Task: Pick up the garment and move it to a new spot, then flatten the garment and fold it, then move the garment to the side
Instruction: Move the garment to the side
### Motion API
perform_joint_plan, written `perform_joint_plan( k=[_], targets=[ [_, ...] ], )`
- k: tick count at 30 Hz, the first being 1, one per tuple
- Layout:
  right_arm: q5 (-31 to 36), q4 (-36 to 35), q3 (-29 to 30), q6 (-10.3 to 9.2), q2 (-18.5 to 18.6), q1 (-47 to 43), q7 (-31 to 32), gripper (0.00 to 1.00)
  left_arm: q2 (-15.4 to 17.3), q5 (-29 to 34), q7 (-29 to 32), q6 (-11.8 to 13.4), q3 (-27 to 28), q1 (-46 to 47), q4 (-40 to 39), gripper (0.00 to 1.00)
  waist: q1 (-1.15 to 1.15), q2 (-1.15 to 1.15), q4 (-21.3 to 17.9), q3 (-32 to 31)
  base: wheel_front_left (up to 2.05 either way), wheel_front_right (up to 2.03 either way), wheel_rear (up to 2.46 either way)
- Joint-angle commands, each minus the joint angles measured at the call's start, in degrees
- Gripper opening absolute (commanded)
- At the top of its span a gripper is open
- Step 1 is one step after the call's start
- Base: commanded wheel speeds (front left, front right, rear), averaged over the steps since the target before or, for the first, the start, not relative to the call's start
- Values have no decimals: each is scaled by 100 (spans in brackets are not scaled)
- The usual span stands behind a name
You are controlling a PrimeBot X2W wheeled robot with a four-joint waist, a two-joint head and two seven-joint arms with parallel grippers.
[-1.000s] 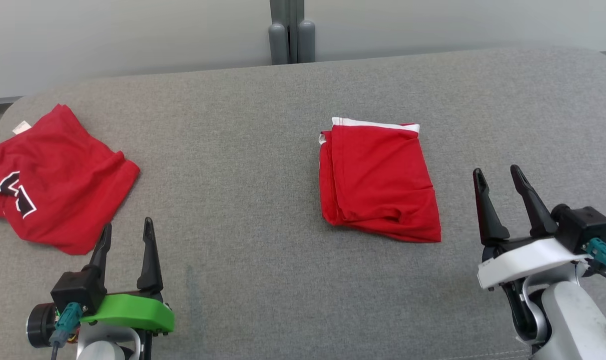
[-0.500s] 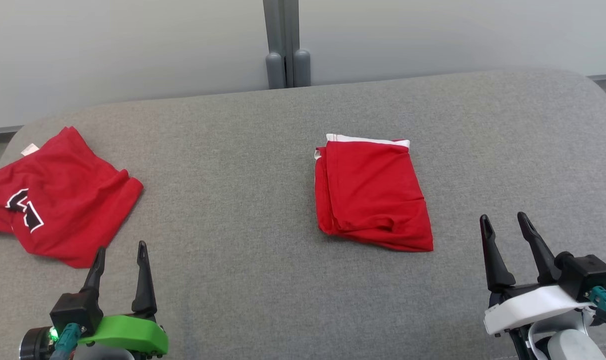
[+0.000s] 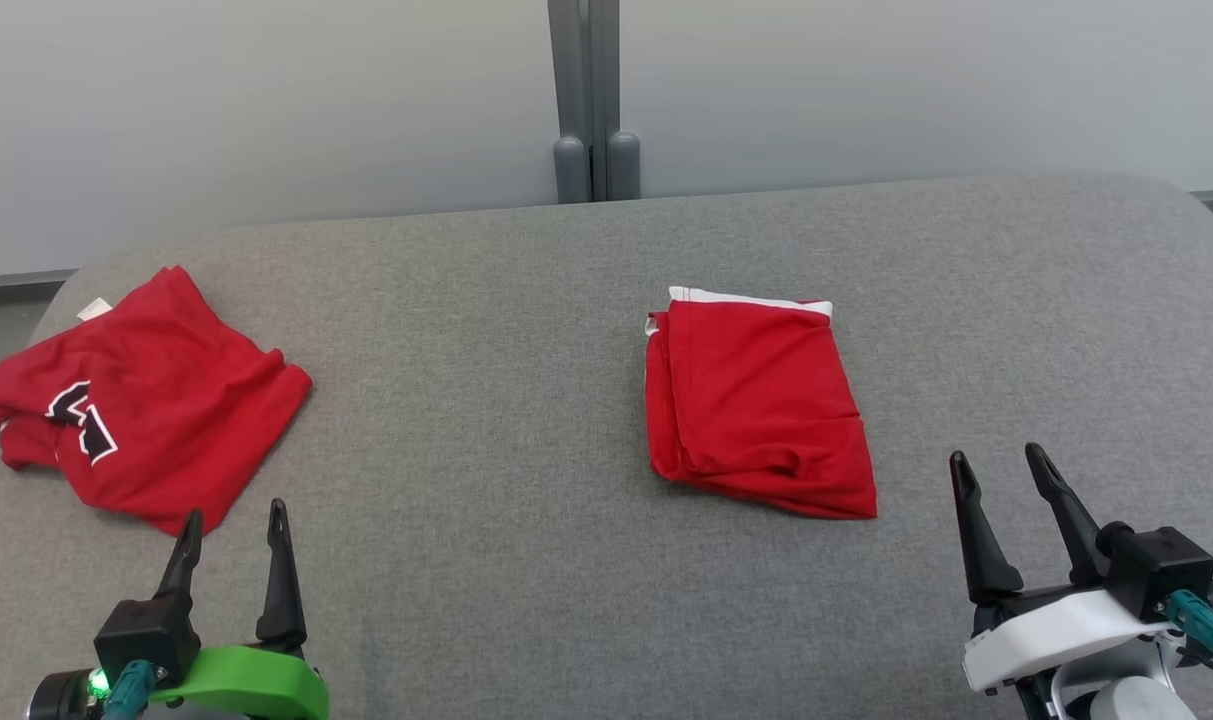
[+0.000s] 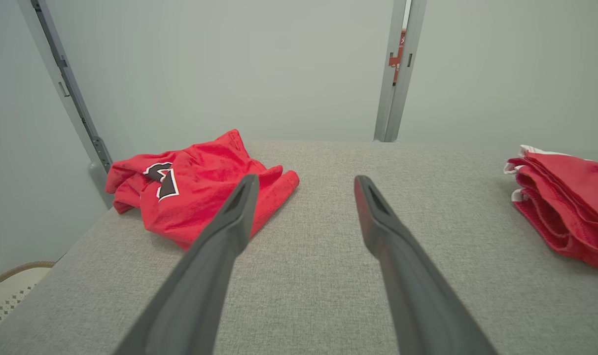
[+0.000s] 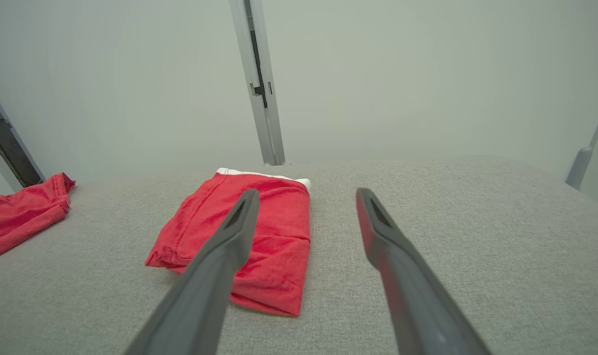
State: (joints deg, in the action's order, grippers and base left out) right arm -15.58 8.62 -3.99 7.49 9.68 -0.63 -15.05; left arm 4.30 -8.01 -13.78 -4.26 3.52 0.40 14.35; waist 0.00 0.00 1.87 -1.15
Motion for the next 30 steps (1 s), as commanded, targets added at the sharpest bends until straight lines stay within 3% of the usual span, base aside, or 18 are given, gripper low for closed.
perform_joint_plan(
  k=[1,30],
  targets=[
    [54,0,19,2,17,-47,-18,100,44,-23,21,35,-16,-95,-53,100,0,0,10,-4,0,0,0],
    [159,-129,52,2,-73,-70,188,100,121,-238,400,65,-189,-225,-447,100,0,0,37,48,0,0,0]
  ],
)
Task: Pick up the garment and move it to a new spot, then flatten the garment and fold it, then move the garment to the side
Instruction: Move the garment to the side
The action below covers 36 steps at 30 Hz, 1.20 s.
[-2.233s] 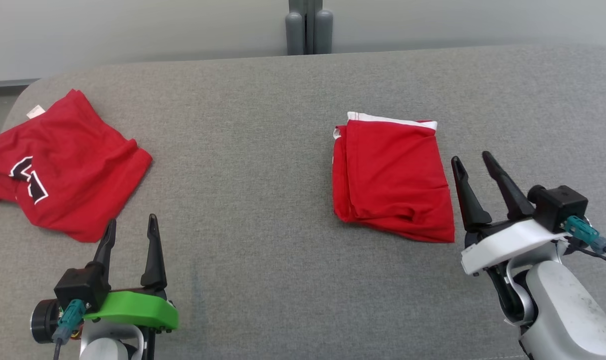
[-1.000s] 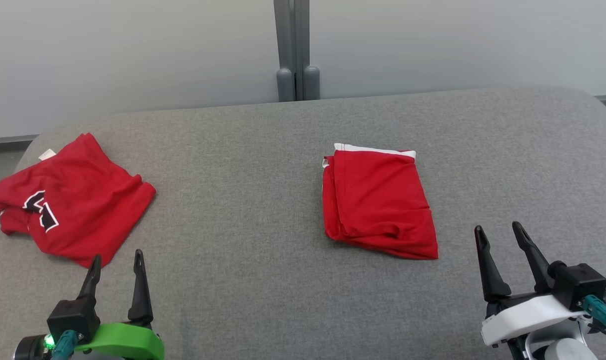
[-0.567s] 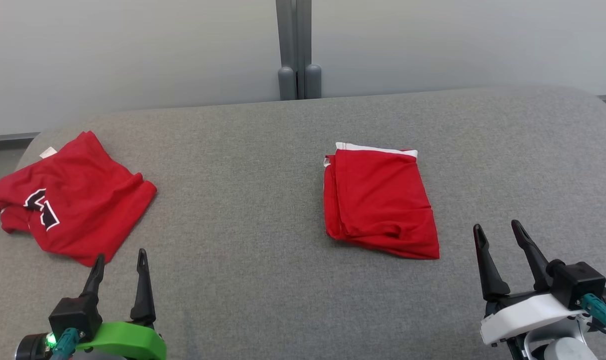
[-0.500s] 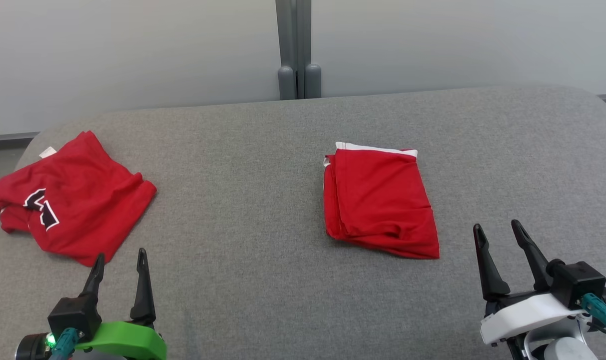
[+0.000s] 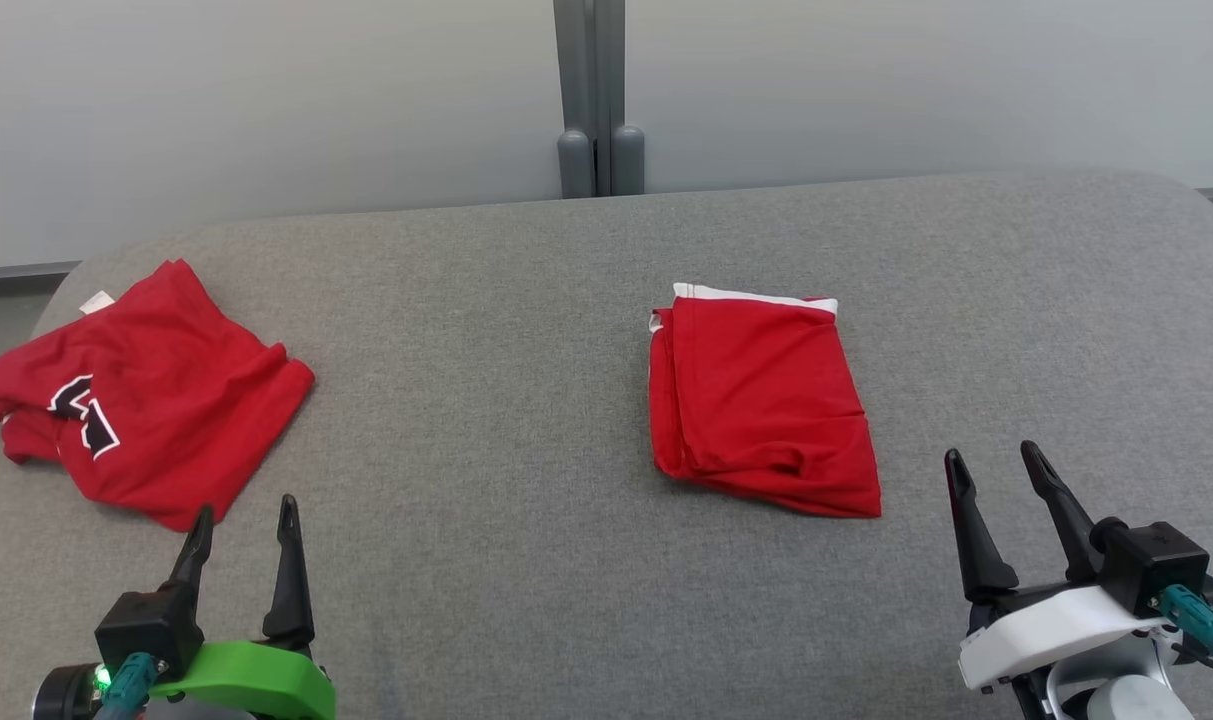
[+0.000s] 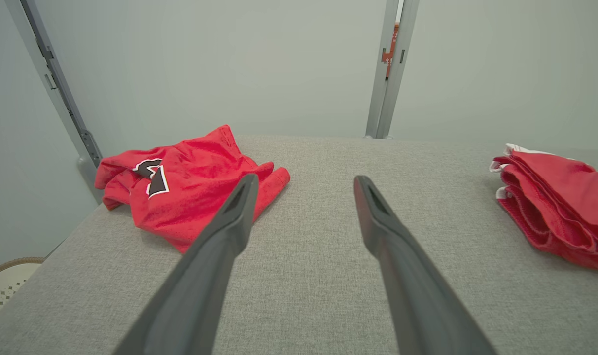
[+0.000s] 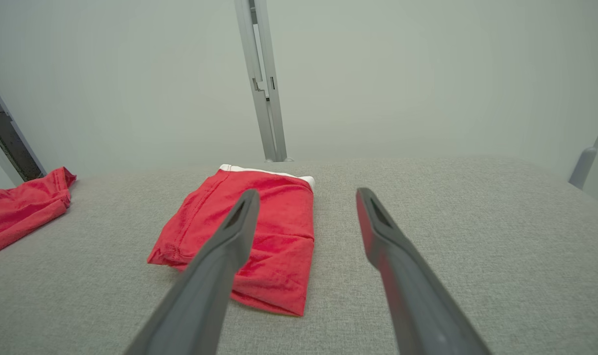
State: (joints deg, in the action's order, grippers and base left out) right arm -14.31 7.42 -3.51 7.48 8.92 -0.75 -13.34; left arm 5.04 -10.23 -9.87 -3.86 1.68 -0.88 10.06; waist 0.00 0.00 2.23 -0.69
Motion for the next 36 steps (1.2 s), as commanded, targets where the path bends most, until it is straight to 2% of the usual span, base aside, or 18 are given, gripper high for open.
perform_joint_plan(
  k=[1,10,18,25,36],
  targets=[
    [29,-5,1,3,2,-58,15,100,49,-21,13,35,-8,-103,-26,100,0,0,3,3,0,0,0],
    [100,14,-114,3,43,296,74,100,67,-63,-48,115,-1,-89,-48,100,0,0,-21,116,0,0,0],
    [120,415,-424,2,261,1344,415,100,28,-39,-142,171,-104,196,-86,100,0,0,42,513,0,0,0],
    [123,1310,-541,2,416,2282,753,100,-33,-60,-271,161,-276,507,27,100,0,0,244,969,0,0,0],
    [-2,3150,-831,2,528,3222,655,100,-122,-125,-446,122,-545,1026,409,100,0,0,620,1502,0,0,0]
  ],
)
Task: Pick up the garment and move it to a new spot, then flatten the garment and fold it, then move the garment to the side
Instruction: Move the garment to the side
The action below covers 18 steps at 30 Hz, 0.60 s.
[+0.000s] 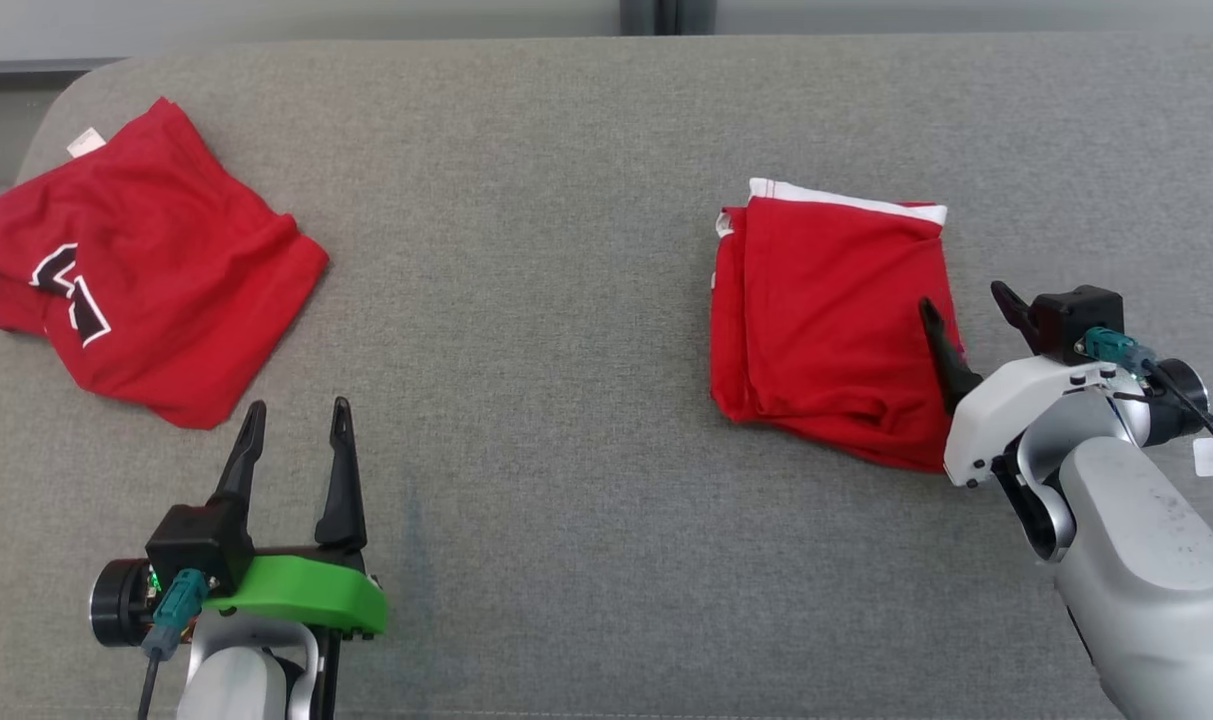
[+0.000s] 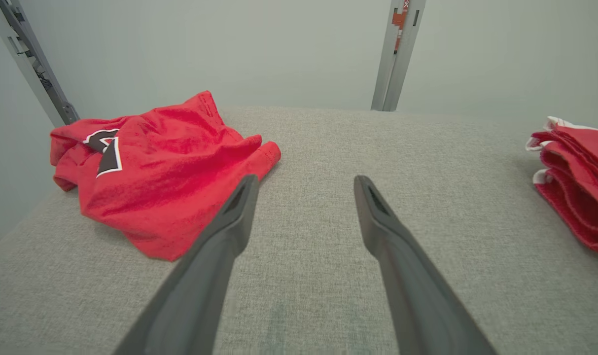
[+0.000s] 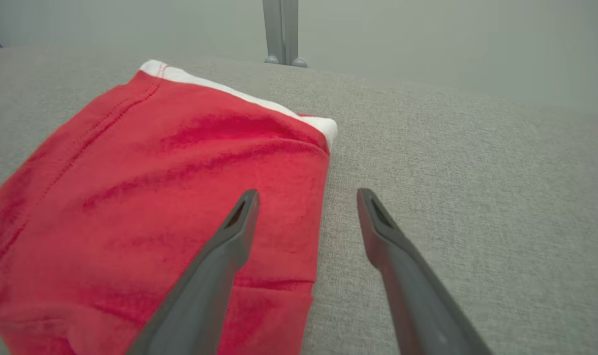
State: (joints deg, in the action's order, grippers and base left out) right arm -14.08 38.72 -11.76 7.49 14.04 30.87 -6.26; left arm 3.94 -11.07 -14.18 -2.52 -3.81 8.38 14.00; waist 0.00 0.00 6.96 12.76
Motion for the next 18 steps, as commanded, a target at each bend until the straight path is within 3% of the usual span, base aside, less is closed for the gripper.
perform_joint_plan(
  k=[1,10,11,12,13,18],
  targets=[
    [-58,165,-18,1,6,122,-74,100,-16,-45,-31,-17,-15,130,38,100,0,0,167,185,0,0,0],
    [-323,1430,-244,1,-217,430,-146,100,-31,-57,-94,-20,-65,308,256,100,0,0,232,262,0,0,0],
    [-393,1514,-280,3,-242,440,-130,49,-32,-62,-98,-13,-70,316,272,100,0,0,230,259,0,0,0],
    [-458,1604,-328,3,-254,461,-122,18,-34,-64,-104,-9,-77,314,296,100,0,0,222,252,0,0,0],
    [-493,1666,-364,2,-249,475,-135,2,-37,-66,-106,-8,-84,309,314,100,0,0,216,246,0,0,0],
    [-598,1836,-559,-6,-95,743,-265,0,-45,-90,-104,-8,-119,356,372,100,0,0,163,225,0,0,0]
  ],
)
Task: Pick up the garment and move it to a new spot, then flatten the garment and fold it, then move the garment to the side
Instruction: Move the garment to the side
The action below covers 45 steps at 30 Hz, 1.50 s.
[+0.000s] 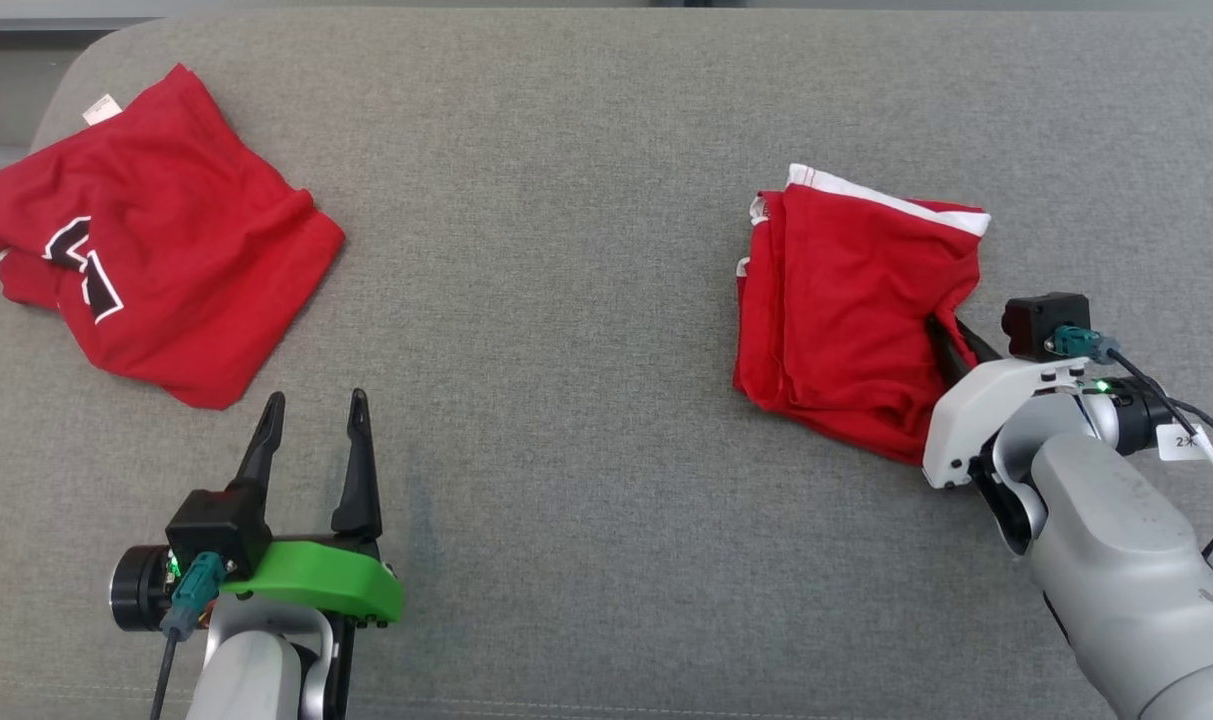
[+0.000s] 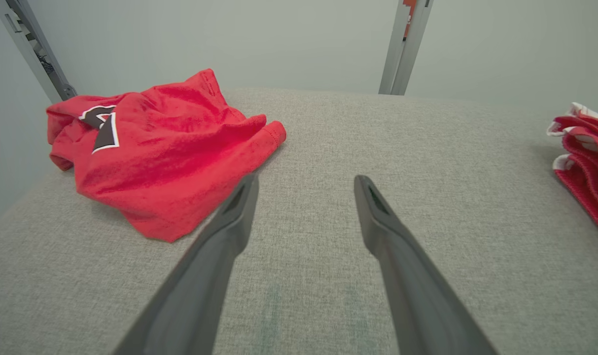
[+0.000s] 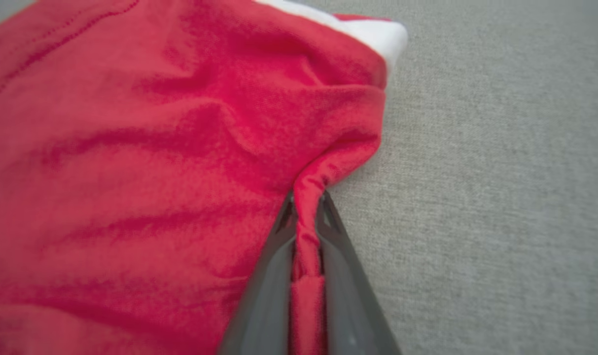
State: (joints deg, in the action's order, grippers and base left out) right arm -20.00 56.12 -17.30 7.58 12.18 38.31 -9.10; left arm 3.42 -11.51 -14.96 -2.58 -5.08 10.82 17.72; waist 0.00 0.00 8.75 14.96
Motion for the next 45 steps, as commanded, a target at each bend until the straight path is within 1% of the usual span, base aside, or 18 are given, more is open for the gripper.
perform_joint_plan(
  k=[1,5,7,12,15,21,27,29,32,35,37,41,42,43,44,45],
  targets=[
    [-8,94,-60,-17,122,82,6,0,6,-45,-27,-1,13,127,-24,100,0,0,-37,32,0,0,0],
    [33,15,-393,-14,324,432,10,0,0,-16,-24,-2,28,200,-181,100,0,0,-125,245,0,0,0],
    [37,-77,-597,-14,499,651,54,0,-4,-10,-25,10,53,250,-283,100,0,0,-203,414,0,0,0],
    [-3,-392,-1150,-13,1093,1199,299,0,-18,16,-25,-36,28,427,-528,100,0,0,-435,935,0,0,0],
    [-123,-689,-1451,-13,1669,1647,512,0,-29,33,-25,-19,22,618,-719,100,0,0,-603,1362,0,0,0],
    [-441,-1218,-1709,-13,2783,2247,838,0,-32,154,-25,-67,-65,932,-956,100,0,0,-852,1968,0,0,0],
    [-759,-1623,-1750,-13,3750,2513,1100,0,-21,325,-25,-87,-96,1008,-1291,100,0,0,-1084,2261,0,0,0],
    [-864,-1714,-1742,-13,4000,2556,1161,0,-5,364,-25,-96,-121,983,-1383,100,0,0,-1120,2308,0,0,0],
    [-967,-1792,-1721,-13,4288,2617,1218,0,26,403,-25,-109,-151,962,-1528,100,0,0,-1128,2359,0,0,0],
    [-1016,-1845,-1743,-12,4452,2716,1295,0,54,439,-25,-98,-172,922,-1676,100,0,0,-1139,2428,0,0,0],
    [-1014,-1821,-1743,-13,4488,2825,1313,0,66,460,-25,-97,-198,906,-1735,100,0,0,-1137,2467,0,0,0],
    [-896,-1688,-1764,-13,4422,3017,1343,0,81,467,-17,-105,-245,903,-1789,100,0,0,-1099,2524,0,0,0],
    [-839,-1641,-1765,-13,4414,3059,1343,15,79,467,-16,-102,-253,909,-1788,100,0,0,-1087,2530,0,0,0],
    [-746,-1586,-1769,-13,4417,3123,1297,62,79,463,-14,-98,-263,911,-1786,100,0,0,-1069,2533,0,0,0],
    [-653,-1535,-1773,-13,4422,3168,1259,99,78,453,-13,-92,-262,910,-1778,100,0,0,-1054,2533,0,0,0],
    [-576,-1457,-1751,-13,4400,3207,1215,100,76,435,-13,-78,-258,905,-1765,100,0,0,-1036,2526,0,0,0]
  ],
)
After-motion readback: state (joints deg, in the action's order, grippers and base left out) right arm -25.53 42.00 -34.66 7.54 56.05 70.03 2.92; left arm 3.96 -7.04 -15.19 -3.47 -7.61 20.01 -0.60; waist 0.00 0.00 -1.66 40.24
